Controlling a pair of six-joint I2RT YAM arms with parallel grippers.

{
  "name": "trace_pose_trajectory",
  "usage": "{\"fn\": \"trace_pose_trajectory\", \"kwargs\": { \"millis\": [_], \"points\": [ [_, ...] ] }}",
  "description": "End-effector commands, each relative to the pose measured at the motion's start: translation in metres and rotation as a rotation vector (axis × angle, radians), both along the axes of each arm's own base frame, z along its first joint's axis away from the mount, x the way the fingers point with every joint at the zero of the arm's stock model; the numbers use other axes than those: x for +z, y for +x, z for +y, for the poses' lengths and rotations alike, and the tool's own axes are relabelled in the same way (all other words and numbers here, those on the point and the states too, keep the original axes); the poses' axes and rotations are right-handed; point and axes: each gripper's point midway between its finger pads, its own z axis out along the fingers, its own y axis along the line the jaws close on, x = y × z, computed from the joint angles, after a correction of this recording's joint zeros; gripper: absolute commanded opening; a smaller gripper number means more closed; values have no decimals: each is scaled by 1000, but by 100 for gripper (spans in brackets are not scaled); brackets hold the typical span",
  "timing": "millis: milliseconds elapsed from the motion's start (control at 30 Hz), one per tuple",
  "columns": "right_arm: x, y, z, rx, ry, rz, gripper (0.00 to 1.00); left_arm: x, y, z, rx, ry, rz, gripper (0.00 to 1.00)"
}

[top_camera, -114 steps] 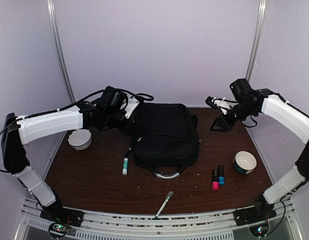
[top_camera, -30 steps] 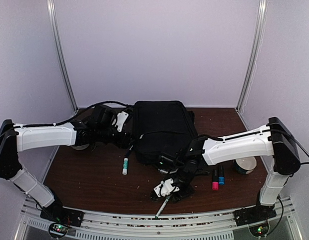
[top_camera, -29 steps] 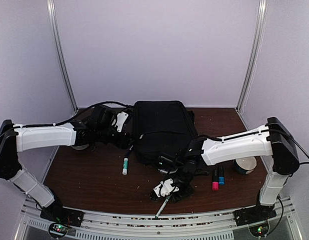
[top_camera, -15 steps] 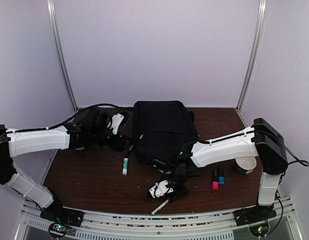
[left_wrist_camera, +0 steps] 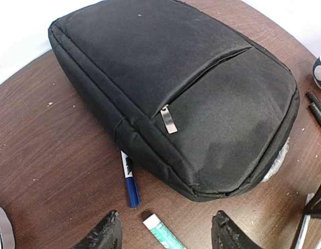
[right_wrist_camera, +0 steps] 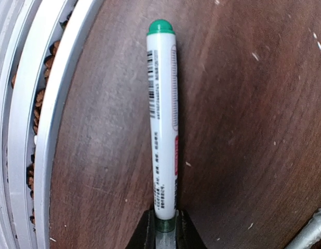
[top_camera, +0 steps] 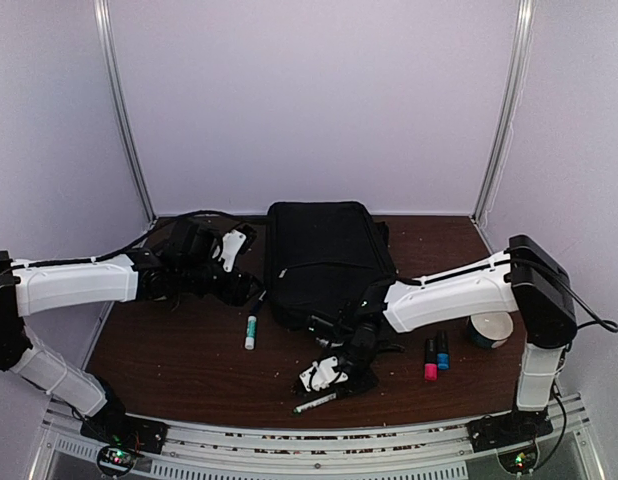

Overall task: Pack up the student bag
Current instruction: Move the pen to the center of the board.

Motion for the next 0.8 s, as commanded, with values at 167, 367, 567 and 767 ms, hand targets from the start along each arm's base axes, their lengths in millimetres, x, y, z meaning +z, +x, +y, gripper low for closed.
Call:
{"fn": "trace_pose_trajectory", "kwargs": {
  "millis": [167,367,567,767],
  "points": [
    [26,30,-33,-318,37,150,6,16,7,-12,-24,-54,-60,61],
    [44,38,-43,-414,99,204,6,14,12,-21,-42,-64,-49,61],
    [39,45,-50,-439,87,191,6,16,12,-22,-49,-59,-52,61],
    [24,63,-55,-502,52,107,6,16,11,-19,-38,-58,-45,61]
  ]
}}
